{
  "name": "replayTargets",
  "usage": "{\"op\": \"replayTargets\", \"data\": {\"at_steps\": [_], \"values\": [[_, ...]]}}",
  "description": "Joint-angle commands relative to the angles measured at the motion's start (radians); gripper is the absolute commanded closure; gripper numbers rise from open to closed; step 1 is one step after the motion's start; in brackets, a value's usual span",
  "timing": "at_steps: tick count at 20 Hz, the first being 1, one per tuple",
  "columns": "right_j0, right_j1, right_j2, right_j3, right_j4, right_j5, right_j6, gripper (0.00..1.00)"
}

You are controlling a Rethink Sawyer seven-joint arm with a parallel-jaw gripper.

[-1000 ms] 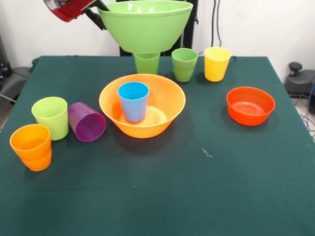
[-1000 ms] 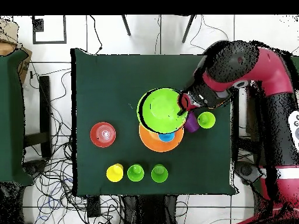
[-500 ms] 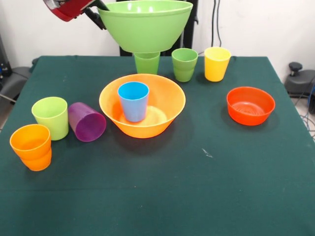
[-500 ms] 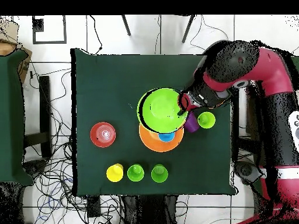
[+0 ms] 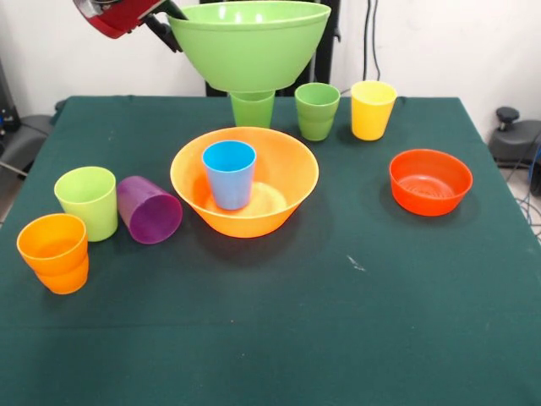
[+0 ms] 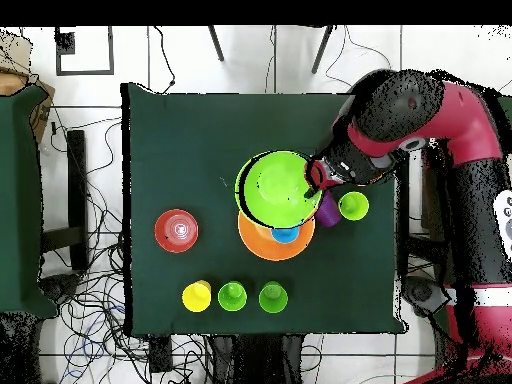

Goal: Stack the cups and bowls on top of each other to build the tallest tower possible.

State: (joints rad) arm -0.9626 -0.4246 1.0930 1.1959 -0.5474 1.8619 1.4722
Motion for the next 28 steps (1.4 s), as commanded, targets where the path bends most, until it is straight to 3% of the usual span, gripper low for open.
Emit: {"op": "replayTargets", "data": {"at_steps": [1, 15, 22, 28], "values": [[0.024, 0.045, -0.043, -0.080, -0.087, 0.100, -0.444, 1.00], [0.030, 0.042, -0.065, -0.090, -0.116, 0.140, -0.512, 1.00], [0.034, 0.015, -0.079, -0.078, -0.184, 0.186, -0.596, 1.00], [0.022, -0.003, -0.074, -0.046, -0.179, 0.139, -0.570, 1.00]]}}
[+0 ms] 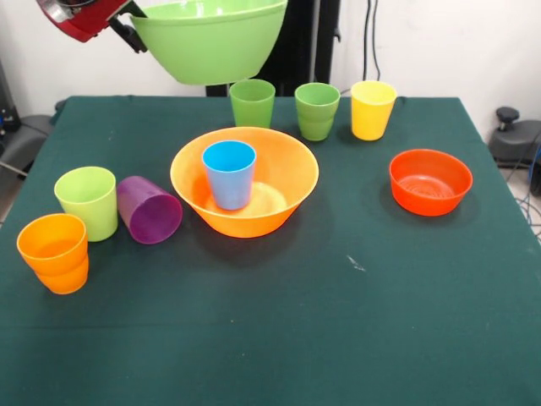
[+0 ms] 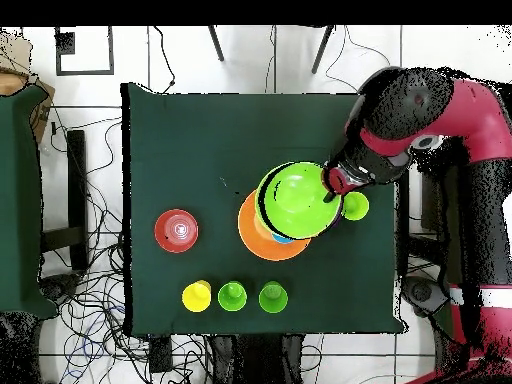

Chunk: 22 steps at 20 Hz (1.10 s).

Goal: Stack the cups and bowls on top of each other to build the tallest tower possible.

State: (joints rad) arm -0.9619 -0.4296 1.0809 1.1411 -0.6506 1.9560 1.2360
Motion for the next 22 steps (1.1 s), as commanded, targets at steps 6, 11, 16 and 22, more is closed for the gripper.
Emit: {"op": "replayTargets", "data": {"at_steps": [6, 11, 16, 22], "values": [[-0.009, 0.010, -0.044, 0.065, 0.008, -0.062, -0.232, 1.00], [0.005, 0.002, -0.047, 0.057, -0.016, -0.064, -0.245, 1.00], [0.027, -0.004, -0.060, 0.041, -0.054, -0.033, -0.267, 1.00], [0.054, -0.003, -0.076, 0.022, -0.087, 0.002, -0.285, 1.00]]}}
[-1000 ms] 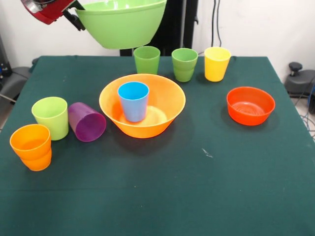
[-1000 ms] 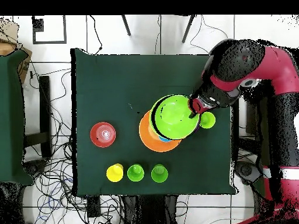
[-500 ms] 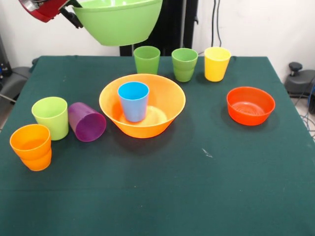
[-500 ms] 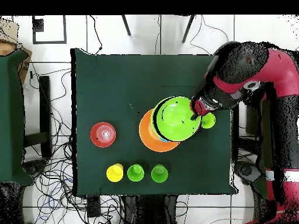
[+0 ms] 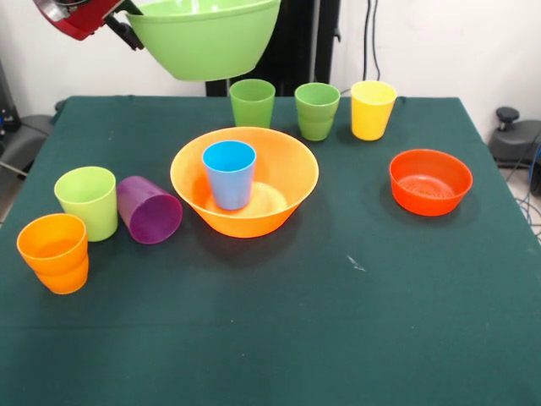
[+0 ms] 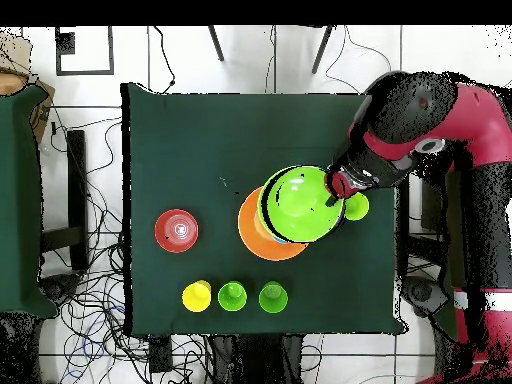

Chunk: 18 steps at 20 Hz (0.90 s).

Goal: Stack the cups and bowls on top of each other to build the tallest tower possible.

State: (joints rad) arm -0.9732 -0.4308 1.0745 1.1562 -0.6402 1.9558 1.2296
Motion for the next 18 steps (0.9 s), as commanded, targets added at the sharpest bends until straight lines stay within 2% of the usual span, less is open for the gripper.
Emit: {"op": "replayTargets", "data": {"at_steps": [1, 6, 14, 18], "values": [[0.069, -0.005, -0.071, 0.007, -0.104, 0.004, -0.282, 1.00], [0.084, -0.015, -0.083, -0.003, -0.135, 0.026, -0.299, 1.00], [0.079, -0.027, -0.085, 0.030, -0.131, 0.020, -0.284, 1.00], [0.094, -0.028, -0.090, 0.019, -0.147, 0.043, -0.307, 1.00]]}}
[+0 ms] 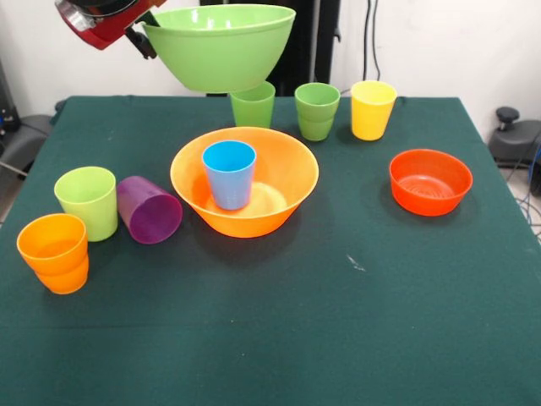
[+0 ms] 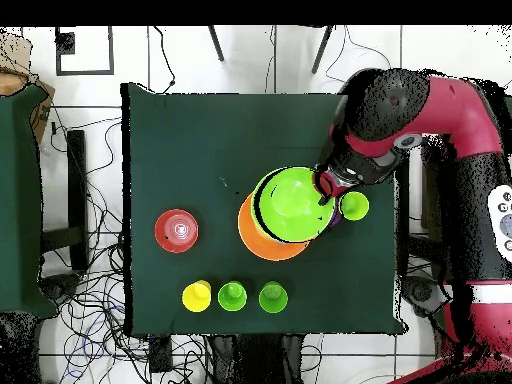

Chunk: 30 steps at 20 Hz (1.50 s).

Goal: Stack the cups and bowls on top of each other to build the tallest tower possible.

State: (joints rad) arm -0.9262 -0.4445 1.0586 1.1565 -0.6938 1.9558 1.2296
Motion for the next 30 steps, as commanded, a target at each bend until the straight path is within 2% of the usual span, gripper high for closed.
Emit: {"op": "replayTargets", "data": {"at_steps": [1, 8, 12, 30], "values": [[0.048, -0.017, -0.073, 0.019, -0.093, 0.046, -0.308, 1.00], [0.038, 0.009, -0.073, 0.043, -0.027, 0.067, -0.257, 1.00], [0.031, 0.008, -0.077, 0.060, -0.018, 0.088, -0.255, 1.00], [0.040, 0.018, -0.093, 0.064, -0.049, 0.193, -0.269, 1.00]]}}
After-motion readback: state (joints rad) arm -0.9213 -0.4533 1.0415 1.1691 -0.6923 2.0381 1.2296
